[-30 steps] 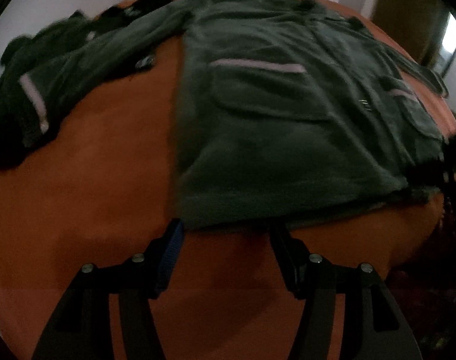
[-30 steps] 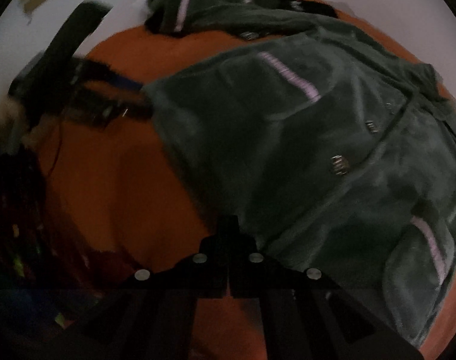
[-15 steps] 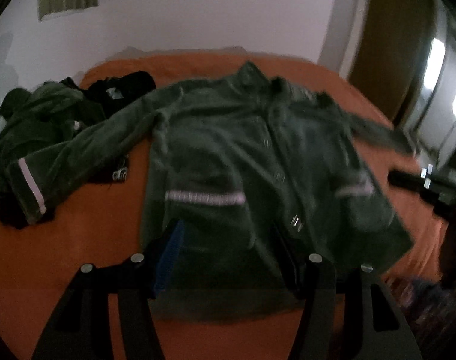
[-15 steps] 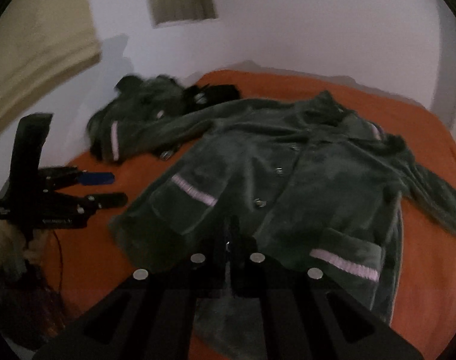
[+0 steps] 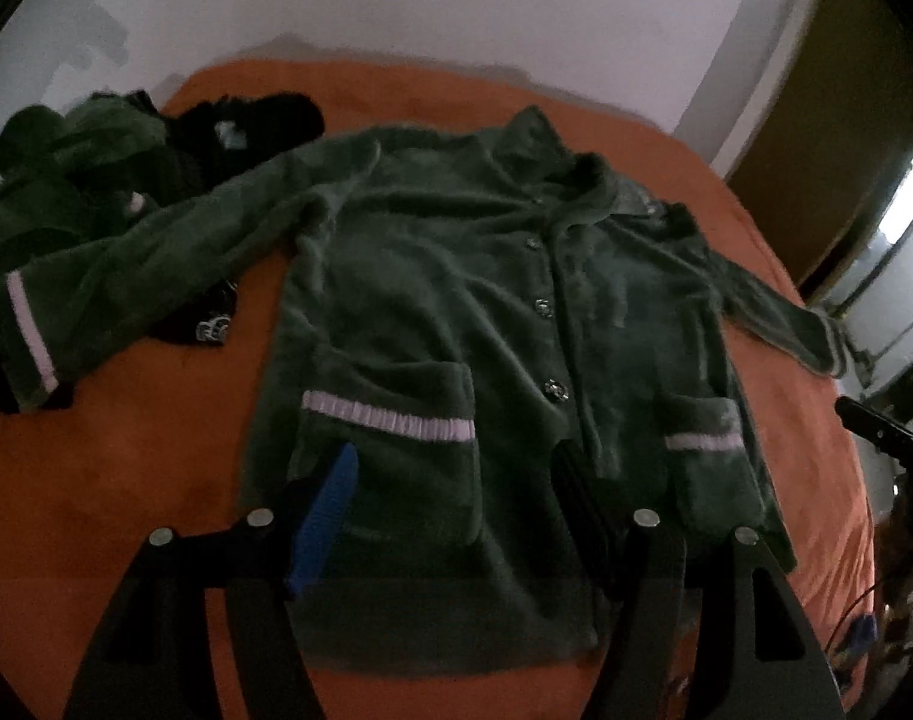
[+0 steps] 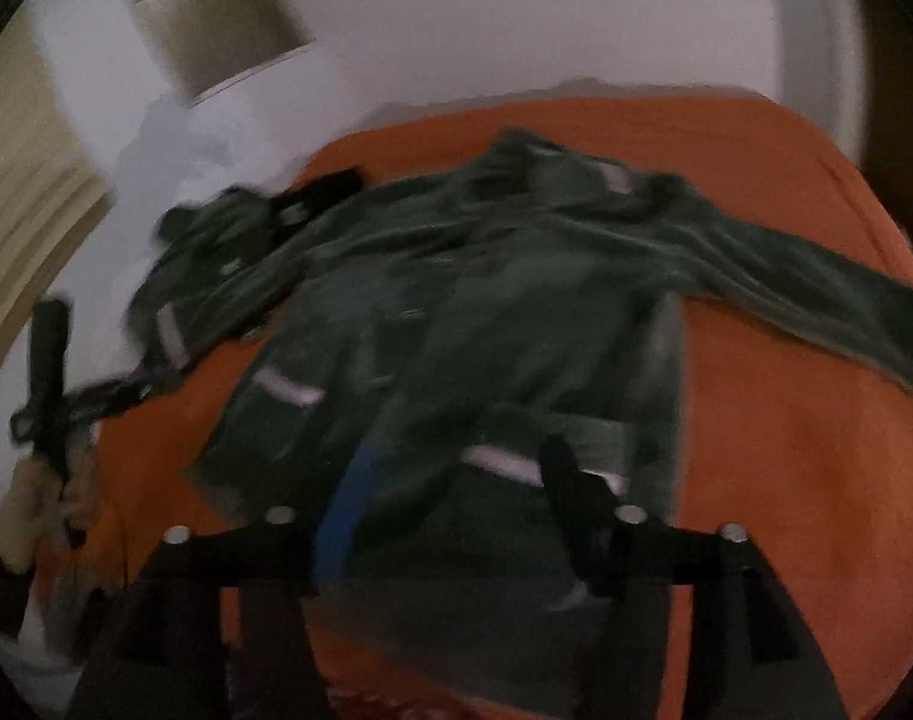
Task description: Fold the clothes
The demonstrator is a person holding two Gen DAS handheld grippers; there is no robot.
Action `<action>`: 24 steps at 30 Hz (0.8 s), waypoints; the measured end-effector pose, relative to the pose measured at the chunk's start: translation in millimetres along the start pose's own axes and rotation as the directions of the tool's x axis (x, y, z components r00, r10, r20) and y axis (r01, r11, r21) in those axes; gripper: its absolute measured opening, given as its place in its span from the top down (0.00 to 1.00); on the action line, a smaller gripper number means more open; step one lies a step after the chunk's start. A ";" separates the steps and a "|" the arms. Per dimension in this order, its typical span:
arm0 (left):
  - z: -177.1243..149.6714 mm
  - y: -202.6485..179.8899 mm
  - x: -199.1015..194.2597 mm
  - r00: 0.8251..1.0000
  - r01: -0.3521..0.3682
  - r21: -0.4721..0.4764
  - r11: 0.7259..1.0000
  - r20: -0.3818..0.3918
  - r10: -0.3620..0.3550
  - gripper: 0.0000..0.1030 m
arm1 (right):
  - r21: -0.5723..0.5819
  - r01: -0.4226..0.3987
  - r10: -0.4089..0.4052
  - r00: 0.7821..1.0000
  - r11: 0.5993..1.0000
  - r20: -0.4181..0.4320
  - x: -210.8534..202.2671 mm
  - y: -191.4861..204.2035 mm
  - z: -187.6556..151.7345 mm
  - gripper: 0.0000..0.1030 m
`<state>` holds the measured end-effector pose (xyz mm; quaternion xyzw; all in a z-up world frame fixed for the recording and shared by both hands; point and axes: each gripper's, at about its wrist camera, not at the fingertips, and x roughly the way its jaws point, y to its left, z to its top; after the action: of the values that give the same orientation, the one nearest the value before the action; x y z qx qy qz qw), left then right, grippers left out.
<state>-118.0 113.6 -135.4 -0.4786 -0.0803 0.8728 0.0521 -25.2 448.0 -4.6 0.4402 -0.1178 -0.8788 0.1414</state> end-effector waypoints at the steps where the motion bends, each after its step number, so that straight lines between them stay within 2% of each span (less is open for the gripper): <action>1: 5.6 -2.1 10.2 1.000 0.002 -0.003 1.000 -0.022 -0.002 0.34 | 0.044 0.019 -0.018 1.000 0.999 -0.014 5.6 -14.8 5.1 0.42; 3: 12.3 -7.9 35.8 0.995 0.019 0.012 1.000 -0.093 -0.017 0.34 | 0.163 0.053 -0.042 0.997 0.985 -0.072 20.5 -49.2 21.1 0.42; 5: 14.2 -14.2 59.6 0.985 0.039 0.040 0.998 -0.170 -0.032 0.34 | 0.295 0.074 -0.040 0.992 0.953 -0.119 33.0 -84.8 35.9 0.42; 7: 16.1 -20.5 83.5 0.968 0.062 0.067 0.996 -0.246 -0.044 0.34 | 0.422 0.065 -0.011 0.992 0.904 -0.128 40.0 -116.0 41.0 0.35; 9: 19.2 -24.2 99.9 0.955 0.093 0.066 0.994 -0.288 -0.070 0.34 | 0.476 0.046 0.019 0.991 0.878 -0.130 49.1 -143.6 47.7 0.35; 11: 27.9 -23.9 107.8 0.950 0.137 0.019 0.990 -0.285 -0.126 0.34 | 0.474 0.071 -0.028 0.995 0.878 -0.097 50.9 -169.3 54.8 0.35; 14: 48.1 -22.2 117.1 0.946 0.201 -0.060 0.978 -0.245 -0.210 0.34 | 0.554 0.087 -0.072 0.996 0.828 -0.049 43.7 -210.6 52.1 0.35; 17: 68.1 -27.3 128.9 0.957 0.191 -0.046 0.980 -0.213 -0.197 0.33 | 0.654 0.072 -0.134 0.990 0.753 0.045 21.0 -246.7 38.0 0.32; 18: 72.6 -28.4 132.3 0.961 0.181 -0.043 0.983 -0.207 -0.186 0.32 | 0.668 0.077 -0.143 0.989 0.740 0.044 17.7 -255.4 33.9 0.31; 20: 81.8 -33.6 142.7 0.966 0.155 -0.028 0.987 -0.206 -0.158 0.31 | 0.660 0.090 -0.132 0.991 0.746 0.014 15.2 -266.0 31.8 0.31; 22: 90.0 -38.3 148.4 0.965 0.156 -0.005 0.988 -0.210 -0.154 0.31 | 0.626 0.141 -0.175 0.985 0.767 -0.008 1.3 -275.9 31.4 0.31; 24: 96.7 -42.8 152.1 0.967 0.163 0.017 0.986 -0.202 -0.157 0.30 | 0.648 0.148 -0.195 0.981 0.747 0.000 -8.3 -294.3 27.1 0.24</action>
<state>-280.6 172.4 -201.9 -0.5551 -0.0986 0.8143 0.1382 -84.9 727.5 -80.2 0.4409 -0.3761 -0.8083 -0.1037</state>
